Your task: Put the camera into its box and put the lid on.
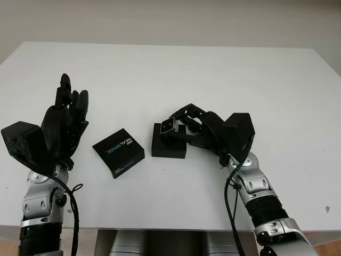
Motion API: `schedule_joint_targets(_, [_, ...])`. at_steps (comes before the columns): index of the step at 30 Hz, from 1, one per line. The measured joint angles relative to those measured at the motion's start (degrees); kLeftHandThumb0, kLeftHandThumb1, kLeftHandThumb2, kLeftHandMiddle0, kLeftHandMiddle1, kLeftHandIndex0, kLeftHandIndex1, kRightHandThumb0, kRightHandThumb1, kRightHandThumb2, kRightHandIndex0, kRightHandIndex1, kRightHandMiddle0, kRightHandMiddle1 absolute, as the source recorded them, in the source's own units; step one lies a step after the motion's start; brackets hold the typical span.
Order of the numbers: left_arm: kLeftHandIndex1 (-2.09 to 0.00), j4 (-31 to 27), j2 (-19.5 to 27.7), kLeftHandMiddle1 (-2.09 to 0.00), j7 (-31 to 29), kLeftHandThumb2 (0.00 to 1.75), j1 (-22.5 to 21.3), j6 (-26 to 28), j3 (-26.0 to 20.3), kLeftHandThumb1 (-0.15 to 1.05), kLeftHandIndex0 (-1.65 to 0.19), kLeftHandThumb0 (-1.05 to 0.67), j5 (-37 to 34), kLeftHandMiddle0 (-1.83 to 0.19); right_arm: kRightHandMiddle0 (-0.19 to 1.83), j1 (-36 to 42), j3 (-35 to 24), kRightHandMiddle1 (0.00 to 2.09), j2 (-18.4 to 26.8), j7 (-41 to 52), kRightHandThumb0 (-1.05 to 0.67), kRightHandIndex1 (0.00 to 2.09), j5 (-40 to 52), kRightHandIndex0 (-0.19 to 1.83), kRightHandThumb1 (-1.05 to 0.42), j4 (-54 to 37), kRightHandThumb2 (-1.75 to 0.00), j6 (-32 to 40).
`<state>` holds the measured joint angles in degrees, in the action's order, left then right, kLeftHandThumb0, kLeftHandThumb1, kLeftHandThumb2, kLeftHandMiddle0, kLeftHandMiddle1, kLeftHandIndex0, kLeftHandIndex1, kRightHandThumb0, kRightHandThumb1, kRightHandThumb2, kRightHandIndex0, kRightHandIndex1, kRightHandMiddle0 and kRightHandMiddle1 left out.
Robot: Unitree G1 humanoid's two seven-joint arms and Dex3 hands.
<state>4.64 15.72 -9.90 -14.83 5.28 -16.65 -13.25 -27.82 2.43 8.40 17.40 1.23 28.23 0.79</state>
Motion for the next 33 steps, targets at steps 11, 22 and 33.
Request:
schedule_joint_targets(11, [0.0, 0.0, 0.0, 0.0, 0.7, 0.42, 0.0, -0.2, 0.0, 1.05, 0.19, -0.79, 0.3, 0.19, 0.32, 0.0, 0.1, 1.72, 0.0, 1.0, -0.41, 0.05, -0.1, 0.21, -0.91, -0.1, -0.05, 0.0])
schedule_joint_targets(22, [0.0, 0.0, 0.0, 0.0, 0.4, 0.41, 0.0, -0.2, 0.0, 1.05, 0.19, -0.78, 0.1, 0.19, 0.32, 0.3, 0.4, 1.72, 0.0, 1.7, -0.41, 0.05, -0.2, 0.21, -0.91, -0.9, -0.05, 0.5])
schedule_joint_targets(33, [0.0, 0.0, 0.0, 0.0, 0.8, 0.42, 0.0, -0.2, 0.1, 1.05, 0.19, -0.78, 0.6, 0.19, 0.32, 1.1, 0.4, 1.76, -0.1, 1.7, -0.43, 0.05, 0.0, 0.21, -0.92, -2.9, -0.06, 2.2])
